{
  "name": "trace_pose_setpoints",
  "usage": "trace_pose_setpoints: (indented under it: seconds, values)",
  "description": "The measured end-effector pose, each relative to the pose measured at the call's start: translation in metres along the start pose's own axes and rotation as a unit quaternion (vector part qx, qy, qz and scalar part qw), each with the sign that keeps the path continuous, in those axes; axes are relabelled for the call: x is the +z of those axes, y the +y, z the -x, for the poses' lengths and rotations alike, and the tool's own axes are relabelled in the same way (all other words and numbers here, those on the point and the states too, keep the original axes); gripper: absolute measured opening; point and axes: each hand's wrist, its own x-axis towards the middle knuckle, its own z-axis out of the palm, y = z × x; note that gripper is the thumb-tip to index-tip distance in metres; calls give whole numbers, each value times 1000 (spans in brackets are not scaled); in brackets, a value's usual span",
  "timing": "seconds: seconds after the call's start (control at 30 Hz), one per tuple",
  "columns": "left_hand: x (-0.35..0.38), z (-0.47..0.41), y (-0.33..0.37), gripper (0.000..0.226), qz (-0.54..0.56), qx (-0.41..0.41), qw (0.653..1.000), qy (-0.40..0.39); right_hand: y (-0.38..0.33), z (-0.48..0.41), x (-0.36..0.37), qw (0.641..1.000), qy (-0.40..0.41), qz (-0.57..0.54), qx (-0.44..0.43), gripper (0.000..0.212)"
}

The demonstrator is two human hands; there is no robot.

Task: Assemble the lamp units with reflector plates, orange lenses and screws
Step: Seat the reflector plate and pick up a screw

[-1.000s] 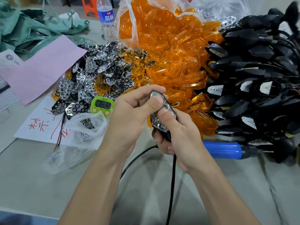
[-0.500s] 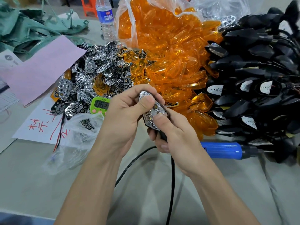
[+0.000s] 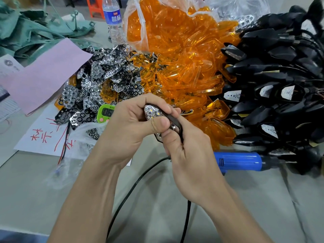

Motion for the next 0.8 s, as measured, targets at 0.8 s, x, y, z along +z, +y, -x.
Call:
trace_pose_setpoints:
  seconds: [0.8]
  values:
    - [17,-1,-14,27,34,-95,995,19,7,-10,0,892,4,-412,187,30]
